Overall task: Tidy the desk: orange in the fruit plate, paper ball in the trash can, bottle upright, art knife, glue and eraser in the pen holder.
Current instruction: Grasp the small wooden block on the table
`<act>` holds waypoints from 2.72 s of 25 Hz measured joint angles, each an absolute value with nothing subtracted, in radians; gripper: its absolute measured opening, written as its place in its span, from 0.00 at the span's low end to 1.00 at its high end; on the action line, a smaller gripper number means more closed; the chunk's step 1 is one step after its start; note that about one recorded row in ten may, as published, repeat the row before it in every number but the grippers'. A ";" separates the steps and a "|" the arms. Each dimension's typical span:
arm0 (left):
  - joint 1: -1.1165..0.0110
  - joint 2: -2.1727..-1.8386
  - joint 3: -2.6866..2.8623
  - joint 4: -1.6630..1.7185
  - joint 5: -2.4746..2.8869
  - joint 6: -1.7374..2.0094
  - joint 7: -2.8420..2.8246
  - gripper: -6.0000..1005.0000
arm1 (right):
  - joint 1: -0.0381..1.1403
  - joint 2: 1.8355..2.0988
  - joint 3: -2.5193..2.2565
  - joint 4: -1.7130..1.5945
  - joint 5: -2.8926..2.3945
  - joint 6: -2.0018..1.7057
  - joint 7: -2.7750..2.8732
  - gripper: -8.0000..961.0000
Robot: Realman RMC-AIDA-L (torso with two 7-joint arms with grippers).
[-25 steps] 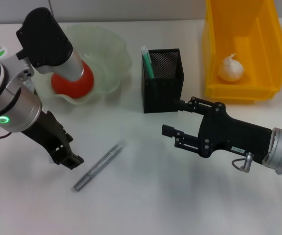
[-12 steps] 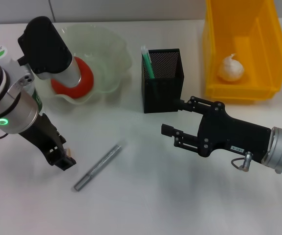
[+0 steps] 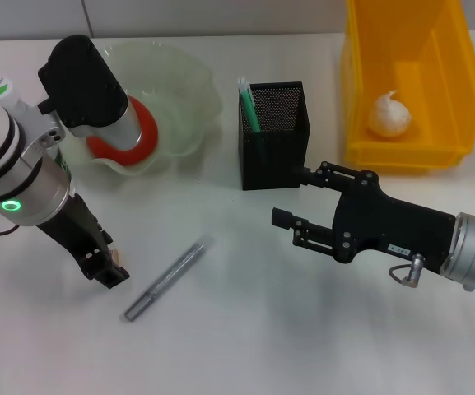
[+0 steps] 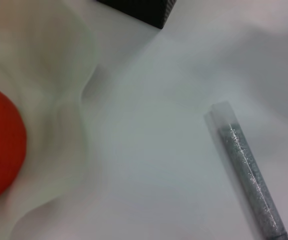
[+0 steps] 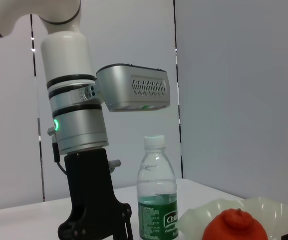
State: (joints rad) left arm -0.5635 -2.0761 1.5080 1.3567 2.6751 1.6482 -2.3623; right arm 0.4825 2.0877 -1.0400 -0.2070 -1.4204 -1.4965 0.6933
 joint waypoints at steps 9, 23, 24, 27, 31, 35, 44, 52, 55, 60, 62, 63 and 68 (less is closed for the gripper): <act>-0.582 -2.075 1.505 1.303 2.677 1.634 -2.362 0.58 | 0.485 2.088 -1.042 -0.207 -1.420 -1.494 0.693 0.68; -0.608 -2.077 1.502 1.274 2.705 1.616 -2.362 0.58 | 0.489 2.088 -1.048 -0.207 -1.420 -1.484 0.694 0.68; -0.609 -2.077 1.502 1.269 2.705 1.614 -2.361 0.58 | 0.489 2.088 -1.047 -0.207 -1.420 -1.484 0.694 0.68; -0.615 -2.077 1.502 1.254 2.706 1.611 -2.361 0.58 | 0.491 2.087 -1.045 -0.207 -1.420 -1.481 0.694 0.68; -0.617 -2.077 1.503 1.253 2.707 1.611 -2.361 0.58 | 0.498 2.087 -1.045 -0.207 -1.420 -1.470 0.697 0.68; -0.617 -2.077 1.499 1.252 2.709 1.611 -2.361 0.58 | 0.499 2.087 -1.044 -0.207 -1.420 -1.470 0.698 0.68; -0.620 -2.077 1.503 1.231 2.712 1.611 -2.361 0.58 | 0.499 2.086 -1.048 -0.206 -1.420 -1.476 0.702 0.68; -0.624 -2.077 1.506 1.227 2.713 1.608 -2.361 0.58 | 0.496 2.086 -1.050 -0.206 -1.420 -1.478 0.702 0.68; -0.624 -2.077 1.506 1.223 2.714 1.602 -2.361 0.58 | 0.495 2.086 -1.051 -0.205 -1.420 -1.479 0.702 0.68; -0.629 -2.077 1.506 1.211 2.714 1.598 -2.361 0.58 | 0.495 2.086 -1.051 -0.205 -1.420 -1.479 0.702 0.68; -0.629 -2.077 1.506 1.210 2.714 1.597 -2.361 0.57 | 0.495 2.086 -1.051 -0.206 -1.420 -1.479 0.702 0.68; -0.629 -2.077 1.506 1.210 2.714 1.597 -2.361 0.56 | 0.495 2.086 -1.051 -0.206 -1.420 -1.479 0.702 0.68; -0.629 -2.077 1.507 1.210 2.714 1.597 -2.360 0.53 | 0.495 2.087 -1.051 -0.206 -1.420 -1.480 0.703 0.68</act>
